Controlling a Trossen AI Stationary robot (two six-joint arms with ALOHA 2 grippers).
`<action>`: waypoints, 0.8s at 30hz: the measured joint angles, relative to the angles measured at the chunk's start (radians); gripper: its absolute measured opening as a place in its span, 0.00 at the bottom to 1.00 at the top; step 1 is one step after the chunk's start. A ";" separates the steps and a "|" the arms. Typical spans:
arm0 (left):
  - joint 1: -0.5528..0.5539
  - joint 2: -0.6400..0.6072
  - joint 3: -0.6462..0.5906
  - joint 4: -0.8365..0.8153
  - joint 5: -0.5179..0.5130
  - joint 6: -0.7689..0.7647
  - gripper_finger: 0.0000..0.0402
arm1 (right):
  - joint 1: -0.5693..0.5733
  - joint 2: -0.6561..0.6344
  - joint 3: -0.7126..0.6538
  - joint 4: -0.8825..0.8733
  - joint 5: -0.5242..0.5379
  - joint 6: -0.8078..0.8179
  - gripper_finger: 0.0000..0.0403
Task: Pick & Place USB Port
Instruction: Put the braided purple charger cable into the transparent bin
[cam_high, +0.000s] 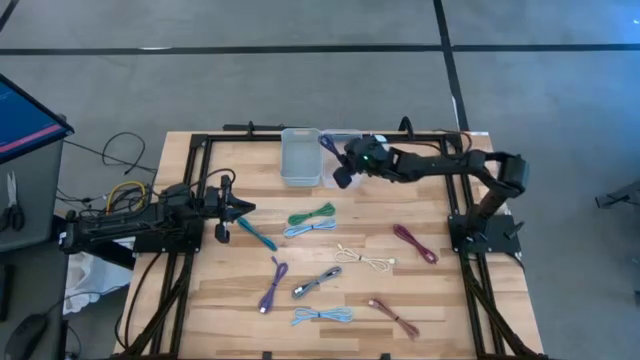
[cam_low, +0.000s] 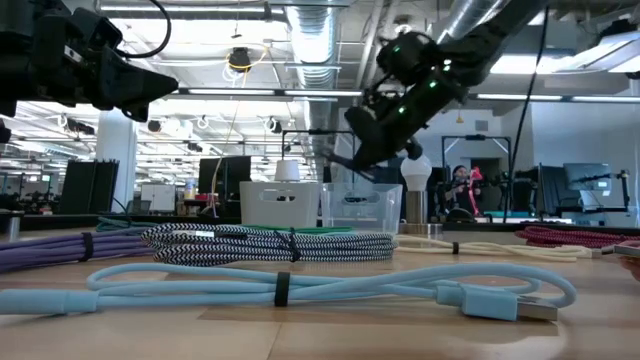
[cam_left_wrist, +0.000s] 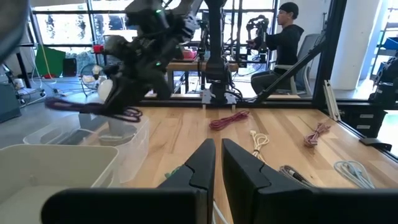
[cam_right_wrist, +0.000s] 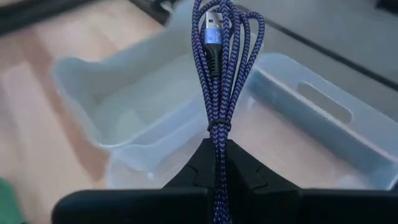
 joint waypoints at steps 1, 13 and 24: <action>0.000 0.000 0.000 0.000 0.000 0.000 0.07 | -0.009 0.019 0.021 -0.009 0.002 0.010 0.01; 0.000 0.000 0.000 0.000 0.000 0.000 0.07 | -0.022 0.130 0.207 -0.266 0.010 0.063 0.01; 0.000 0.000 0.000 0.000 0.000 0.000 0.07 | 0.013 0.118 0.219 -0.399 0.080 0.154 0.00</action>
